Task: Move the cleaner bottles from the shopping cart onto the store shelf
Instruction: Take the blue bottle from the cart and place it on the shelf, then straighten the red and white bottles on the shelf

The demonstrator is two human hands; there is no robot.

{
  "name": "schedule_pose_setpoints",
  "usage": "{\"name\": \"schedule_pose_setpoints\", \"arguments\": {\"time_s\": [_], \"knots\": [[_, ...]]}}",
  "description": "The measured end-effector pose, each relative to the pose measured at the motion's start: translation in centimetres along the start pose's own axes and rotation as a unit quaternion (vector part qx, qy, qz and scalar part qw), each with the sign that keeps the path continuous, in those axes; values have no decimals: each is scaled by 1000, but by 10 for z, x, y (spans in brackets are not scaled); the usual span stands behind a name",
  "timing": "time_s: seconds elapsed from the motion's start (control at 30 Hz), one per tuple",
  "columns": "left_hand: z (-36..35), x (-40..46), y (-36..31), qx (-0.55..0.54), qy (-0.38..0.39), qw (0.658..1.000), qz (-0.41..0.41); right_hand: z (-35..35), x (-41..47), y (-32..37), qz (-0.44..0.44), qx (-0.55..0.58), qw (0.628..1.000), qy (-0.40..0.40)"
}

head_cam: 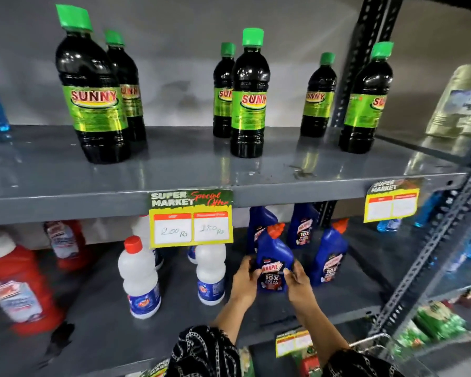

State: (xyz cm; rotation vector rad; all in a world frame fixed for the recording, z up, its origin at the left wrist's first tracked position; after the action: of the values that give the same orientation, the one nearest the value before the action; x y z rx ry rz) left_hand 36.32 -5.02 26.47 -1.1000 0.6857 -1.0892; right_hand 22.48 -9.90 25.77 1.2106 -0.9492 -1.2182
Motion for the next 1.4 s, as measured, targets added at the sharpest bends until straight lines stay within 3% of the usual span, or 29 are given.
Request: {"name": "schedule_pose_setpoints", "arguments": {"time_s": [0.13,0.23,0.37,0.47,0.63,0.8,1.0,1.17,1.4], "knots": [[20,-36,14,11,2,1000,4,-4,-13,-43,-108,-43,990,-79],[55,-72,42,36,-22,999,23,-31,-42,-66,-168,-13,984,-51],[122,-110,78,76,-117,987,79,-102,-87,-37,-130,-87,988,-1],[176,-128,97,133,-234,953,138,-143,-104,-8,-105,-104,989,-12],[256,-143,130,199,-383,890,148,-177,-95,-3,-72,-134,987,-53],[305,-141,154,287,-371,853,230,-191,-77,-2,-47,-129,988,-73],[317,-134,164,230,-428,839,245,-194,-74,-10,-42,-115,992,-33],[335,-141,162,203,-471,808,291,-206,-86,-6,-23,-150,986,-70],[349,-147,171,285,-433,811,272,-206,-90,-9,13,-146,982,-120]]}}
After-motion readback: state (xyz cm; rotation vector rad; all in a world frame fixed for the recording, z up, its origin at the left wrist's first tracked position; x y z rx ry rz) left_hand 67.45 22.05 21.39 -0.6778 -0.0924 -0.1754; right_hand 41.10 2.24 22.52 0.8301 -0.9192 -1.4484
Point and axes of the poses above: each hand's wrist, its own x-axis towards the middle knuckle, its own z-axis out of the back of the hand, y = z × x, the point moved 3 cm from there along x, towards the middle knuckle, and after that the axes turned 5 degrees about -z, right-handed, at the moved point
